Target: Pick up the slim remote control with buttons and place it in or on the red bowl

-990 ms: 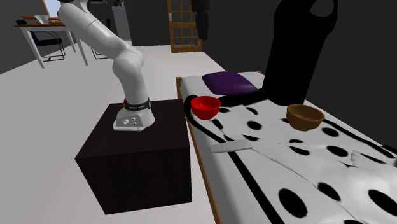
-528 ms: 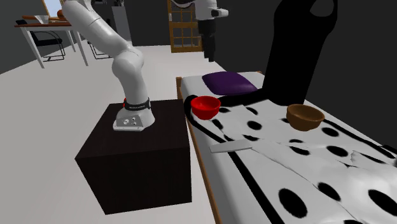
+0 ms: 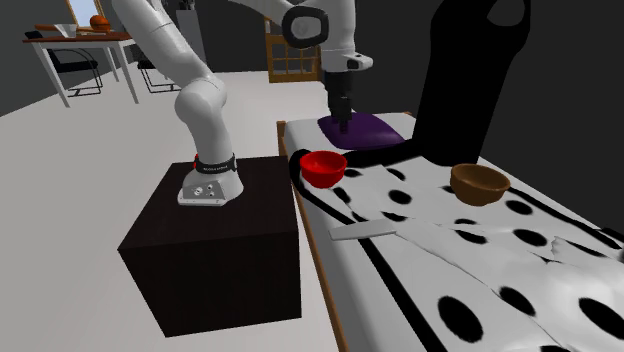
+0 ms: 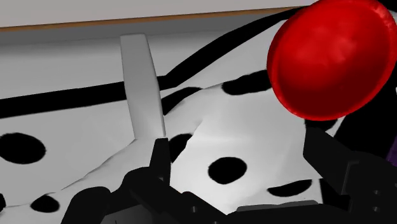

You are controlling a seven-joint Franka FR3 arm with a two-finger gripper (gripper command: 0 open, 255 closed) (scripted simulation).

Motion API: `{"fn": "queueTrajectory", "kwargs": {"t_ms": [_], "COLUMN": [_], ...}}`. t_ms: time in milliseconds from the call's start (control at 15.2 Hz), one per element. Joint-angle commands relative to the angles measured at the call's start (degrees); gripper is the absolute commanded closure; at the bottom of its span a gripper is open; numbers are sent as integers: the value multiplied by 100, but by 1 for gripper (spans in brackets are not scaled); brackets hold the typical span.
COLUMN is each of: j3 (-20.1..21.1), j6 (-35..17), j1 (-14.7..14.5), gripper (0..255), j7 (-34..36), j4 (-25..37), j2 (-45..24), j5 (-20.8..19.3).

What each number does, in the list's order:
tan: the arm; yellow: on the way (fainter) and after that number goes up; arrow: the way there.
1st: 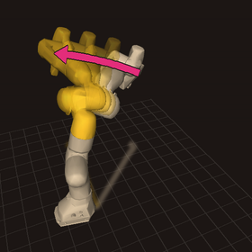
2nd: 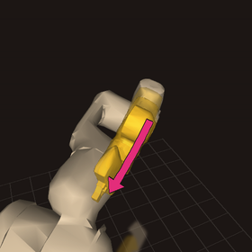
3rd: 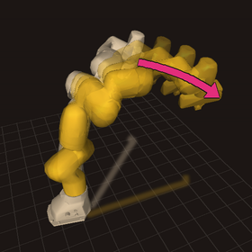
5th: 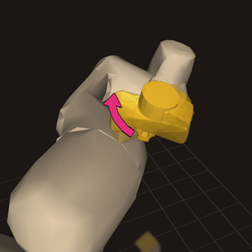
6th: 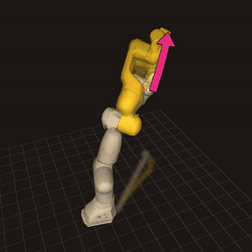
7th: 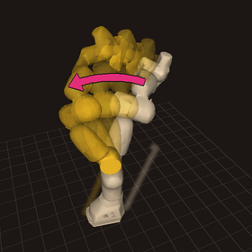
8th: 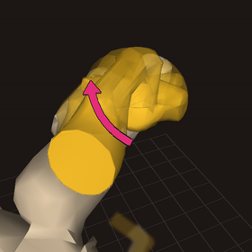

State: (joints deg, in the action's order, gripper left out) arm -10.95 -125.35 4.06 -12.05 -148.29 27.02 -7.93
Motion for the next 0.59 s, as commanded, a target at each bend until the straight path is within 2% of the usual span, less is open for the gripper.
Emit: {"fn": "queueTrajectory", "kwargs": {"t_ms": [0, 264, 528], "j3": [-154, -465, -742], "j6": [-395, -1140, -1831], "j1": [25, 37, 12], "gripper": [0, 0, 0], "j7": [-165, -551, -1067], "j4": [-65, -47, 103], "j2": [-341, -1158, -2077], "j5": [-4, 100, 426]}}
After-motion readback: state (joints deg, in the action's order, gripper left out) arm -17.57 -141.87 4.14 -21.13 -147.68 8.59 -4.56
